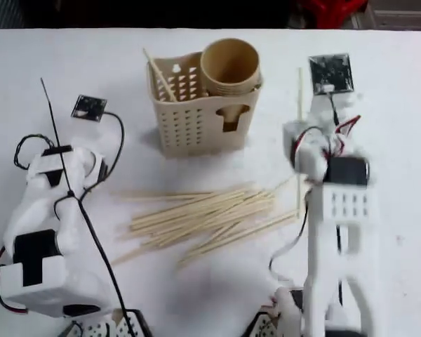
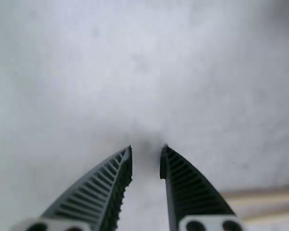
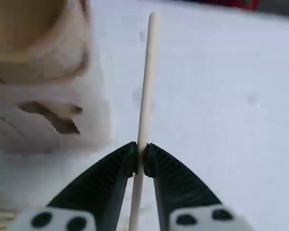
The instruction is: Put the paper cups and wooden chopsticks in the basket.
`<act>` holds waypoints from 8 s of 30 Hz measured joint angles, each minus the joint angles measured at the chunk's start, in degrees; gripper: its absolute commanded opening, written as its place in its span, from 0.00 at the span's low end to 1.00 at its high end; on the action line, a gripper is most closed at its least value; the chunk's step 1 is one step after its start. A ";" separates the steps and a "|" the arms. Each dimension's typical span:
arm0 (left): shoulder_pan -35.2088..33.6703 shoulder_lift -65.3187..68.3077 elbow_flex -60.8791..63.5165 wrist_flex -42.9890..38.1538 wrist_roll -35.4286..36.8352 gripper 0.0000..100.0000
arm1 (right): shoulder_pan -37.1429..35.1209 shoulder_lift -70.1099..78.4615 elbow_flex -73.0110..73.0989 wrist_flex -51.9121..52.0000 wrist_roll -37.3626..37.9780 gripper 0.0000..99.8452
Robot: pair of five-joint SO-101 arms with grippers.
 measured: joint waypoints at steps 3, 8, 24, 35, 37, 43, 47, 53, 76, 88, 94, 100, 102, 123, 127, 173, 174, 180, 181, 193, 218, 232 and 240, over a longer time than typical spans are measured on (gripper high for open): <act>0.00 0.00 0.00 0.00 0.00 0.12 | -7.12 -3.16 -5.27 -4.04 0.00 0.02; 0.00 0.00 0.00 0.00 0.00 0.12 | -17.76 1.76 -14.15 -15.56 0.00 0.02; 0.00 0.44 0.00 0.00 0.00 0.12 | -25.14 37.54 -33.14 -43.52 0.00 0.02; 0.00 0.44 0.00 0.00 0.00 0.12 | -25.23 38.15 -27.34 -41.76 0.00 0.20; 0.00 0.44 0.00 0.00 0.00 0.12 | -25.23 35.25 -24.18 -39.38 0.00 0.20; 0.00 0.44 0.00 0.00 0.00 0.12 | -25.23 20.57 -13.36 -26.99 0.00 0.20; 0.00 0.44 0.00 0.00 0.00 0.12 | -25.23 7.82 -4.48 -13.54 0.00 0.21; -0.09 0.44 0.00 0.00 0.00 0.12 | -25.23 -7.12 6.86 1.58 9.14 0.21; -2.11 0.44 0.00 0.00 0.00 0.12 | -36.92 -2.37 42.64 3.34 47.91 0.16; -2.11 0.44 0.00 0.00 0.00 0.12 | -34.73 6.07 42.99 -8.26 48.26 0.13; -2.11 0.44 0.00 0.00 0.00 0.12 | -32.26 16.35 38.07 -11.25 48.00 0.07; -2.11 0.44 0.00 0.00 0.00 0.12 | -30.33 18.90 33.85 -11.16 42.46 0.02; -2.11 0.44 0.00 0.00 0.00 0.12 | -30.33 18.90 33.32 -11.08 41.49 0.02; -2.11 0.44 0.00 0.00 0.00 0.12 | -33.23 22.24 17.32 -7.21 31.65 0.02; -2.11 0.44 0.00 0.00 0.00 0.12 | -38.33 28.31 17.32 -9.49 31.30 0.05; -2.11 0.44 0.00 0.00 0.00 0.12 | -31.65 28.75 13.27 -5.01 31.21 0.02; -2.11 0.44 0.00 0.00 0.00 0.12 | -31.65 28.75 13.36 -5.19 31.21 0.03; -2.11 0.44 0.00 0.00 0.00 0.12 | -31.65 28.75 14.95 -5.45 31.21 0.12; -2.11 0.44 0.00 0.00 0.00 0.12 | -32.09 28.75 15.47 -5.45 31.21 0.13; -2.11 0.44 0.00 0.00 0.00 0.12 | -32.62 35.34 15.47 -13.10 32.62 0.09; -2.11 0.44 0.00 0.00 0.00 0.12 | -32.62 24.62 13.80 -3.96 32.97 0.02; -2.11 0.44 0.00 0.00 0.00 0.12 | -32.62 32.88 13.80 -5.01 33.32 0.11; -2.11 0.44 0.00 0.00 0.00 0.12 | -32.62 29.71 13.80 -3.96 33.32 0.10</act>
